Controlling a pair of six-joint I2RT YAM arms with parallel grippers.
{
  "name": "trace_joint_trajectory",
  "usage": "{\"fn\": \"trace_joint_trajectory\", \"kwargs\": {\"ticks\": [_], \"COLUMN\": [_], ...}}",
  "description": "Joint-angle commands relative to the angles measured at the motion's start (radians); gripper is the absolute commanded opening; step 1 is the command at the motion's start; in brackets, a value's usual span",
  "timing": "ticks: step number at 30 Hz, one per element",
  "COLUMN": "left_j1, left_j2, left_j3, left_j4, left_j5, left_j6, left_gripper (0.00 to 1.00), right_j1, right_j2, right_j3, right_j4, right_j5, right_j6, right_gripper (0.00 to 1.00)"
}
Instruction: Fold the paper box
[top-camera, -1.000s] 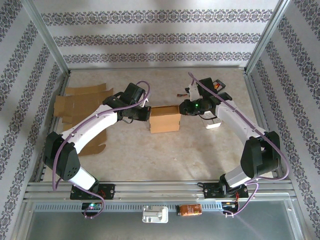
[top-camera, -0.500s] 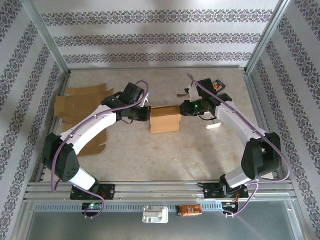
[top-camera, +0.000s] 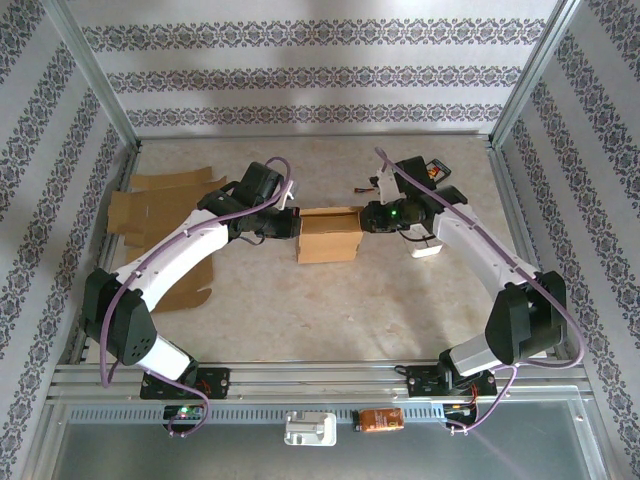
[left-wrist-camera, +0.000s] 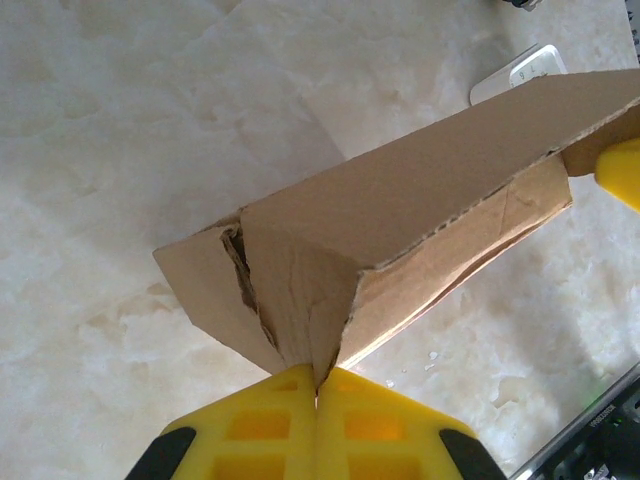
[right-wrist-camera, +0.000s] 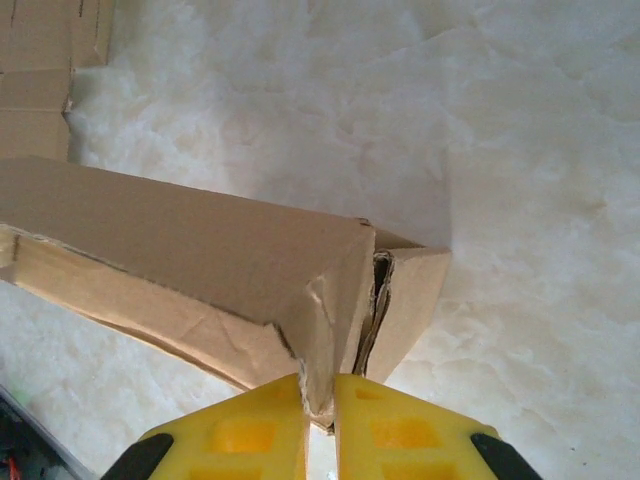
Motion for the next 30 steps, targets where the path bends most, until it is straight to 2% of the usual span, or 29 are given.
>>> {"fn": "trace_joint_trajectory", "kwargs": {"ticks": [1, 8, 22, 30], "left_j1": [0.015, 0.041, 0.085, 0.095], "left_j2": [-0.033, -0.056, -0.034, -0.022], "left_j3": [-0.013, -0.043, -0.118, -0.144], "left_j4": [0.064, 0.132, 0.121, 0.17], "left_j5": [0.033, 0.106, 0.071, 0.145], "left_j6": [-0.03, -0.079, -0.058, -0.096], "left_gripper": [0.0, 0.0, 0.0, 0.0], "right_j1": [0.016, 0.035, 0.036, 0.036], "right_j2": [-0.009, 0.021, 0.035, 0.041], "right_j3": [0.044, 0.042, 0.026, 0.029], "right_j4": [-0.041, -0.068, -0.058, -0.061], "right_j5": [-0.001, 0.059, 0.059, 0.059], "right_j6": [0.005, -0.021, -0.025, -0.023], "right_gripper": [0.14, 0.13, 0.13, 0.13]}}
